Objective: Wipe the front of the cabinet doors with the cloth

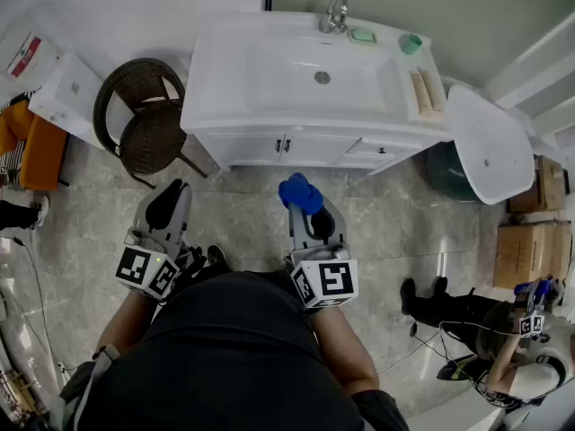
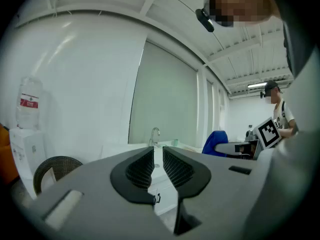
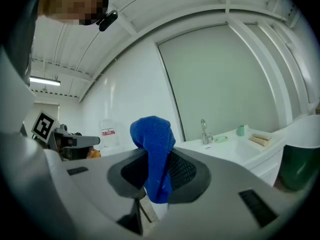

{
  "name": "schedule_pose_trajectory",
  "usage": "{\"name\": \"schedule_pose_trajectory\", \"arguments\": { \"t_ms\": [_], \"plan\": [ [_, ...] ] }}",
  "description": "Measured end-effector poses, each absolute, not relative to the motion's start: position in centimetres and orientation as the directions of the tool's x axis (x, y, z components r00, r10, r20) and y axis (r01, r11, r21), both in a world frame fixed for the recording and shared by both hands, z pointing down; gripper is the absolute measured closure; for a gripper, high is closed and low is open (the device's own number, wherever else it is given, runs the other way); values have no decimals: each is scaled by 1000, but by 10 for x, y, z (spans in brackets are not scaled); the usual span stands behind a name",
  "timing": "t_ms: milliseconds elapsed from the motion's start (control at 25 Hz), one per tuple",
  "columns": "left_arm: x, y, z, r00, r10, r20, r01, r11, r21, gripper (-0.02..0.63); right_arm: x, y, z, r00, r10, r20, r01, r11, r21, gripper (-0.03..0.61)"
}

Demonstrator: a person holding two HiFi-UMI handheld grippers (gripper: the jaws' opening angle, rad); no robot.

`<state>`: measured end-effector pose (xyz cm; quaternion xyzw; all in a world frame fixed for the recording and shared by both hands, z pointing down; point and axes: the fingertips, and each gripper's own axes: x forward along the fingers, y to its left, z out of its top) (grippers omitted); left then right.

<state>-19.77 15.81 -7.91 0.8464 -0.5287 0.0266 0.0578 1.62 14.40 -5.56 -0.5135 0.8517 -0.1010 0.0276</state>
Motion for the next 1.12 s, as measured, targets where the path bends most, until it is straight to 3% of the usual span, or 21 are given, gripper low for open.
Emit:
{"name": "schedule_pose_trajectory", "arguments": {
  "t_ms": [640, 1120],
  "plan": [
    [-200, 157, -79, 411, -904, 121, -911, -404, 77, 557, 28, 143, -53, -457, -888, 45, -860, 428, -278, 494],
    [-185, 148, -59, 287, -942, 173, -958, -283, 49, 557, 54, 116, -7, -546, -828, 130, -808, 479, -342, 492]
  ]
}}
